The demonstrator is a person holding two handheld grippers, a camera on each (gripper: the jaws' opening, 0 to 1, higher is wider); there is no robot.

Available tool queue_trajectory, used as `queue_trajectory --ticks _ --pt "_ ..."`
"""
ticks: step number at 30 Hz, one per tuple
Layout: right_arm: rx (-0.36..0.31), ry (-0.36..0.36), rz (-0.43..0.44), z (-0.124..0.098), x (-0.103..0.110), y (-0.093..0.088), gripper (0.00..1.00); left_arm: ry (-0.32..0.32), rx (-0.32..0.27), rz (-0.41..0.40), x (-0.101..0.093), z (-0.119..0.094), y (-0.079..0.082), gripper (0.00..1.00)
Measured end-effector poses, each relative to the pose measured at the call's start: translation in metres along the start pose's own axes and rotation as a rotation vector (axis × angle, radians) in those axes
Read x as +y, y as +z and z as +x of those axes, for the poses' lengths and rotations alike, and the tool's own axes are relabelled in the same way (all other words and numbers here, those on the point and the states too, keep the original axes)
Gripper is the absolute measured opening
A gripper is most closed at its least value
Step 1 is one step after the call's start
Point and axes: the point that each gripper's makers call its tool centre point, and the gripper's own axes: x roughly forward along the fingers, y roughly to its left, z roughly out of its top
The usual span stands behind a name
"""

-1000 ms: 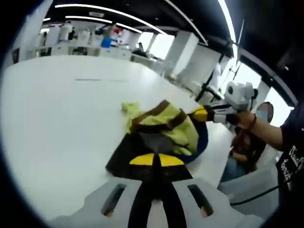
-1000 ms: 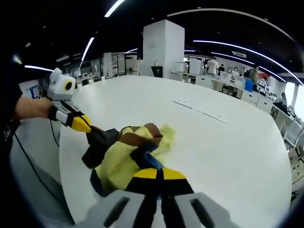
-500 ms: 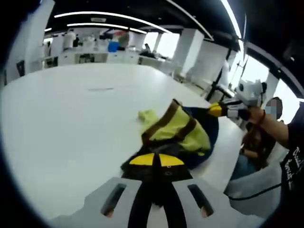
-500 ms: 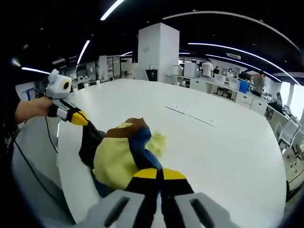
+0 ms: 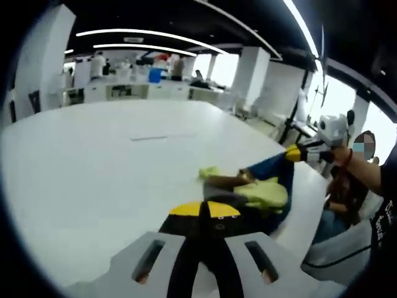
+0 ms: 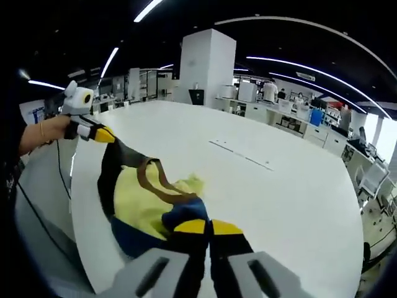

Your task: Fold the garment on the visible template until the final outline fits inside the template.

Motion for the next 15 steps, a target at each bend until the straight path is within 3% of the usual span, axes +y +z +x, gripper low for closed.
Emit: queue_trajectory --ticks 3,15 --pt "0.001 0.003 -0.008 0.000 -0.003 0.006 0.00 0.017 -0.011 0.009 0.012 0.001 0.011 0.00" --pt "-0.018 -0.022 0.005 -0.002 -0.021 0.024 0.00 0.039 -0.080 0.033 0.024 0.002 0.047 0.00"
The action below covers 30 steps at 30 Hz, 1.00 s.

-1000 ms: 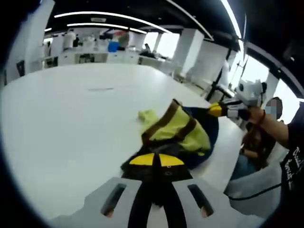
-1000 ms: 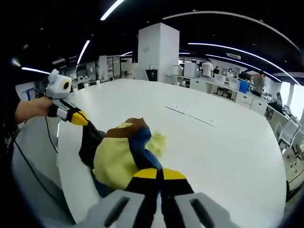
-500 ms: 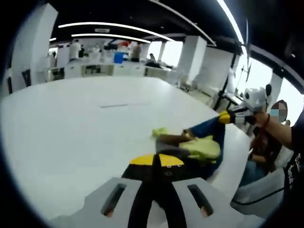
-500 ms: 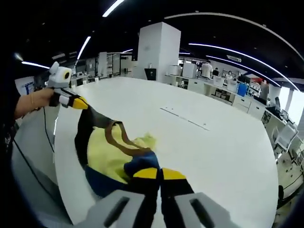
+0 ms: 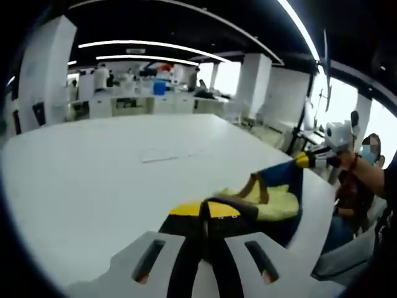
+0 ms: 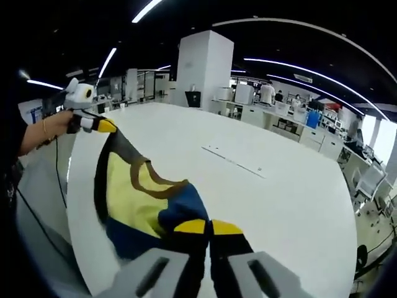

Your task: Fold the garment on the visible template until the final outline fits inside the template.

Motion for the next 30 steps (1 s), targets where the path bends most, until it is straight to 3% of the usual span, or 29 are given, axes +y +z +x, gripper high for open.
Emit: queue_trajectory --ticks 5,8,13,18,28,30 --pt "0.004 -0.023 -0.022 0.001 -0.010 0.007 0.00 0.009 -0.023 -0.011 0.012 0.008 0.014 0.00" --pt "0.025 -0.047 -0.002 0.001 -0.019 0.008 0.00 0.006 -0.033 0.000 0.013 0.010 0.020 0.00" --pt "-0.002 -0.063 0.038 0.003 -0.034 0.019 0.00 0.015 -0.041 0.013 0.023 0.021 0.032 0.00" --pt "0.002 -0.096 0.057 0.012 -0.057 0.025 0.00 0.017 -0.069 0.016 0.038 0.040 0.046 0.00" --pt "-0.028 -0.121 0.167 0.037 -0.093 0.029 0.00 0.036 -0.036 0.048 0.063 0.084 0.046 0.00" --pt "-0.041 -0.129 0.189 0.043 -0.101 0.030 0.00 0.037 -0.039 0.056 0.060 0.093 0.047 0.00"
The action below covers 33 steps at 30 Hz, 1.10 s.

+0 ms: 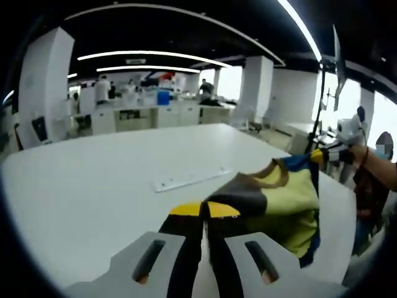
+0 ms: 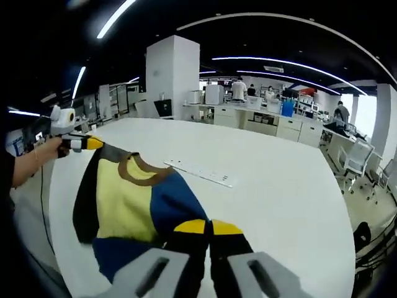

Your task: Fold the garment on the visible template until the final outline fits inside the template.

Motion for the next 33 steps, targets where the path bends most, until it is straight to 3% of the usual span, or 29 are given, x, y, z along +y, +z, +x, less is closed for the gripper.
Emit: queue_trajectory --ticks 2,6,9,11,14,18,23,25,28,30,33 --pt "-0.004 -0.018 0.016 0.009 -0.007 0.000 0.00 -0.007 -0.007 0.038 0.002 0.012 0.001 0.00" --pt "-0.008 -0.031 0.045 0.024 -0.014 0.000 0.00 -0.005 0.013 0.041 0.011 0.032 -0.003 0.00" --pt "0.007 -0.051 0.009 0.038 -0.021 -0.002 0.00 -0.027 0.038 -0.077 0.011 0.047 -0.010 0.00" --pt "0.020 -0.055 0.021 0.046 -0.027 -0.004 0.00 -0.051 0.029 -0.059 0.009 0.055 -0.008 0.00" --pt "0.032 -0.051 0.047 0.058 -0.035 -0.008 0.00 -0.030 0.072 -0.045 0.012 0.065 -0.017 0.00" --pt "0.061 -0.067 0.065 0.069 -0.042 -0.017 0.00 -0.030 0.096 -0.059 0.026 0.082 -0.024 0.00" --pt "0.073 -0.074 0.130 0.082 -0.050 -0.026 0.00 -0.028 0.126 -0.029 0.028 0.099 -0.033 0.00" --pt "0.077 -0.084 0.131 0.096 -0.064 -0.028 0.00 -0.029 0.151 -0.026 0.034 0.106 -0.040 0.00" --pt "0.093 -0.101 0.119 0.100 -0.067 -0.036 0.00 -0.021 0.192 -0.010 0.034 0.118 -0.050 0.00" --pt "0.115 -0.097 0.045 0.106 -0.071 -0.040 0.00 -0.016 0.206 0.006 0.025 0.120 -0.055 0.00" --pt "0.147 -0.101 0.042 0.115 -0.073 -0.050 0.00 -0.013 0.216 -0.018 0.027 0.133 -0.059 0.00"
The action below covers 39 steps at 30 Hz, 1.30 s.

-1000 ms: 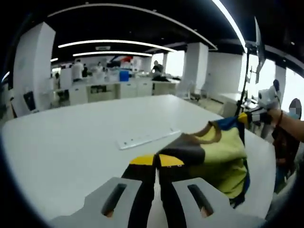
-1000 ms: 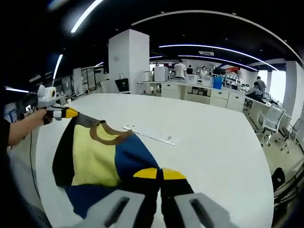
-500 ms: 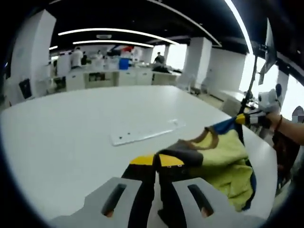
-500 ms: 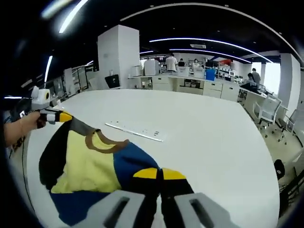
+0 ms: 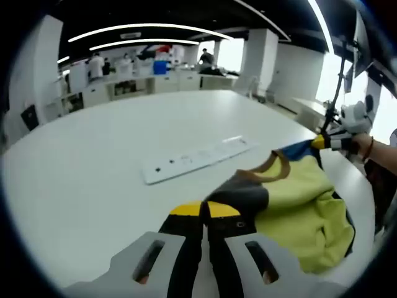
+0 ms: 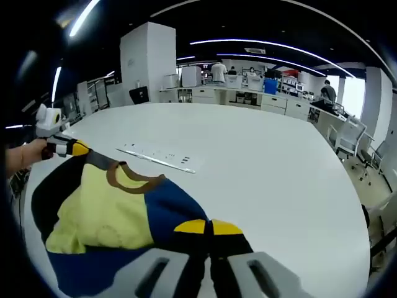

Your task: Fold the garment on the visible template until the final outline fits inside the template.

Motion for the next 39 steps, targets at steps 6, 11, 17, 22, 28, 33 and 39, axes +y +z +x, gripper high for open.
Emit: queue_trajectory --ticks 6,11,17,22,28,33,39 --pt "0.023 -0.002 0.033 0.007 -0.006 -0.008 0.00 0.004 0.040 0.001 0.003 0.014 -0.008 0.00" --pt "0.041 0.001 0.072 0.015 -0.011 -0.017 0.00 0.013 0.094 0.013 0.010 0.030 -0.018 0.00" --pt "0.050 -0.004 0.120 0.025 -0.017 -0.024 0.00 0.002 0.139 -0.014 0.018 0.040 -0.028 0.00" --pt "0.046 -0.003 0.114 0.025 -0.013 -0.024 0.00 -0.010 0.124 -0.112 0.023 0.044 -0.030 0.00" --pt "0.052 -0.001 0.148 0.028 -0.015 -0.023 0.00 -0.029 0.115 -0.098 0.023 0.045 -0.031 0.00" --pt "0.040 -0.040 0.154 0.022 -0.019 -0.020 0.15 -0.019 0.072 -0.101 0.028 0.043 -0.017 0.05" --pt "0.006 -0.044 0.193 0.013 -0.021 -0.004 0.36 -0.034 0.038 -0.037 0.021 0.027 -0.001 0.16"
